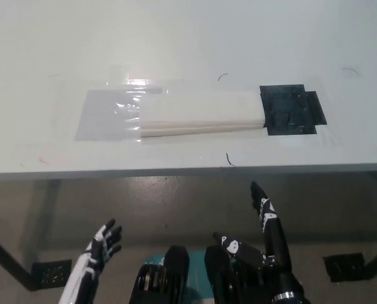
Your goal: A stack of napkins is kept in the middle of the table close to the robot and the robot places both its hands sideways on the stack. Then it moves its hands away from each other while pressing down on the napkins to make them smooth
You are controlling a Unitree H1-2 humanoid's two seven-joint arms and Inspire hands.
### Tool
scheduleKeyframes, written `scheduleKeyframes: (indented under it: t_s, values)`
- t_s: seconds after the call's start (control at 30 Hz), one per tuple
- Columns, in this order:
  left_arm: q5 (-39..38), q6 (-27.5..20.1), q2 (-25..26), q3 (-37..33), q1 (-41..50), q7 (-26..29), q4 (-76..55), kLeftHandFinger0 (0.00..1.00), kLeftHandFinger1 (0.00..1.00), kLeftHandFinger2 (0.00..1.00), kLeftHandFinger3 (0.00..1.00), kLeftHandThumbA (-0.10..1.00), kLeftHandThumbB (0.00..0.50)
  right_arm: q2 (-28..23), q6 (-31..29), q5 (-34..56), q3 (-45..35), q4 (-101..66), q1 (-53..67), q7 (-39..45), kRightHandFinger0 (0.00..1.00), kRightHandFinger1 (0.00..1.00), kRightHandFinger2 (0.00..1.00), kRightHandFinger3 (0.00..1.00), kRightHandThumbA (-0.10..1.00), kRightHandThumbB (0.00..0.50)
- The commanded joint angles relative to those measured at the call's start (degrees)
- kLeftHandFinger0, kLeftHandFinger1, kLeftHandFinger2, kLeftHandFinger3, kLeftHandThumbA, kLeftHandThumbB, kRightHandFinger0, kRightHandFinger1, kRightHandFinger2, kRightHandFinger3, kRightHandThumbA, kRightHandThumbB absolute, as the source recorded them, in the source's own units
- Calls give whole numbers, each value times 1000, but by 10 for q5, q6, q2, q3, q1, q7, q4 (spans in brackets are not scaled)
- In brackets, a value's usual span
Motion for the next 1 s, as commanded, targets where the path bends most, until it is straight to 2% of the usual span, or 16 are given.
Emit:
scheduleKeyframes:
  t_s: [0.0,0.03,0.1,0.13,0.17,0.23,0.3,0.33,0.43,0.47,0.57,0.73,0.83,0.87,0.93,0.97]
  values:
    - [-6,-29,31,-21,26,-44,-67,1000,1000,1000,1000,1000,139,-7,-20,-54,22,-99,38,1,1000,1000,1000,1000,1000,500]
    - [-7,-33,33,-23,29,-45,-74,1000,1000,1000,1000,1000,144,-8,-12,-53,25,-113,44,5,1000,1000,1000,1000,1000,500]
    - [-7,-33,46,-35,43,-54,-124,1000,1000,1000,1000,1000,201,-8,1,-53,37,-171,68,17,1000,1000,1000,1000,1000,500]
    - [-7,-31,48,-37,45,-54,-131,1000,1000,1000,1000,1000,210,-8,4,-54,39,-179,70,18,1000,1000,1000,1000,1000,500]
    - [-9,-22,50,-39,45,-55,-161,1000,1000,1000,1000,1000,267,-7,28,-66,44,-213,73,23,1000,1000,1000,1000,1000,500]
    - [-17,-24,54,-45,42,-60,-192,1000,1000,1000,1000,1000,305,-6,32,-72,51,-247,79,27,1000,1000,1000,1000,1000,500]
    - [-18,-20,55,-48,42,-60,-217,1000,1000,1000,1000,1000,315,-2,40,-78,55,-269,81,27,1000,1000,1000,1000,1000,500]
    - [-31,-12,57,-50,40,-63,-245,1000,1000,1000,1000,1000,348,6,56,-82,59,-297,79,30,1000,1000,1000,1000,1000,500]
    - [-46,6,55,-51,32,-60,-293,1000,1000,1000,1000,1000,338,7,71,-79,69,-330,59,43,1000,1000,1000,1000,1000,500]
    - [-60,-2,55,-51,19,-62,-309,1000,1000,1000,1000,1000,308,3,69,-60,69,-330,39,51,1000,1000,1000,1000,1000,500]
    - [-66,-1,56,-43,-12,-59,-331,1000,1000,1000,1000,1000,326,3,82,-43,62,-327,5,58,1000,1000,1000,1000,1000,500]
    - [-84,43,56,-24,-122,-50,-341,1000,1000,1000,1000,1000,349,1,80,-11,45,-286,-96,65,1000,1000,1000,1000,1000,500]
    - [-87,65,48,-15,-184,-44,-324,1000,1000,1000,1000,1000,391,10,89,18,33,-253,-154,67,1000,1000,1000,1000,1000,500]
    - [-87,83,43,-10,-218,-39,-314,1000,1000,1000,1000,1000,430,20,112,31,25,-243,-182,67,1000,1000,1000,1000,1000,500]
    - [-82,114,29,-5,-277,-30,-293,1000,1000,1000,1000,1000,479,15,113,64,11,-215,-229,80,1000,1000,1000,1000,1000,500]
    - [-81,125,25,-2,-304,-28,-279,1000,1000,1000,1000,1000,482,10,124,71,4,-223,-243,83,1000,1000,1000,1000,1000,500]
